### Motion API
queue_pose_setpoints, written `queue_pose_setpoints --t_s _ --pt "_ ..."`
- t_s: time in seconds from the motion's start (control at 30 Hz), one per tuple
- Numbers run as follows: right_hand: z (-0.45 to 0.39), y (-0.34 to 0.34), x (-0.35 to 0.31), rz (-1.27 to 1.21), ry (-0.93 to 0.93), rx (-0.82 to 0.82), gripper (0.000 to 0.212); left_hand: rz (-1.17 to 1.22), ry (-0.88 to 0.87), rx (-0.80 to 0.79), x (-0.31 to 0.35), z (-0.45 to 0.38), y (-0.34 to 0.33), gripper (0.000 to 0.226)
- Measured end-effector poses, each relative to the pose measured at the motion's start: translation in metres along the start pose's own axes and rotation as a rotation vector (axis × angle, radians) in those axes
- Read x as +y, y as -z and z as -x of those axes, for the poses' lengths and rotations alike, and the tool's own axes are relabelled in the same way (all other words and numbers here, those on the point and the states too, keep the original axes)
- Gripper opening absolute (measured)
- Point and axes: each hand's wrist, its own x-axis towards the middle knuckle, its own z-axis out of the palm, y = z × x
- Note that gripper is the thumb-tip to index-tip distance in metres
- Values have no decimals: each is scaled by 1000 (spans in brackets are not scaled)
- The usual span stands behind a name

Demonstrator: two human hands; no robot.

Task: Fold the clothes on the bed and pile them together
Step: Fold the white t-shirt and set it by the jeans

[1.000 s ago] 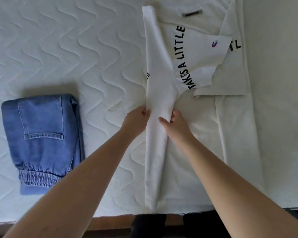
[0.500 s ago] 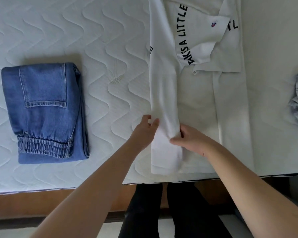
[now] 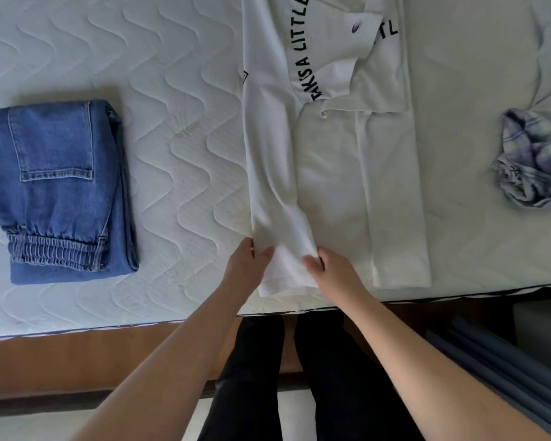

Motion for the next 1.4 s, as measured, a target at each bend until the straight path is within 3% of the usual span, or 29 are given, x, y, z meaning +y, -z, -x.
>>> queue_pose_setpoints --t_s 0.13,0.3,0.43,0.53,0.77,0.97,1.27,1.4 --pt "16 5 15 -335 -44 22 26 47 13 -7 -12 14 -7 30" --pt "14 -7 27 -84 -202 6 28 -78 -33 77 -22 20 -13 27" --pt "2 3 16 327 -280 -88 36 -185 -72 126 -20 19 -12 23" --pt "-8 20 9 503 -200 22 40 -175 -107 223 -8 8 -5 18" --pt "-76 58 -35 -82 -41 300 24 -72 -177 236 44 -41 23 17" --pt "-104 84 -78 -437 -31 320 23 6 -229 171 91 -74 57 27" --pt "-170 102 -137 -548 145 298 16 126 -299 181 160 -147 86 32" --pt "-201 128 -166 -431 253 330 12 146 -289 215 204 -177 81 40"
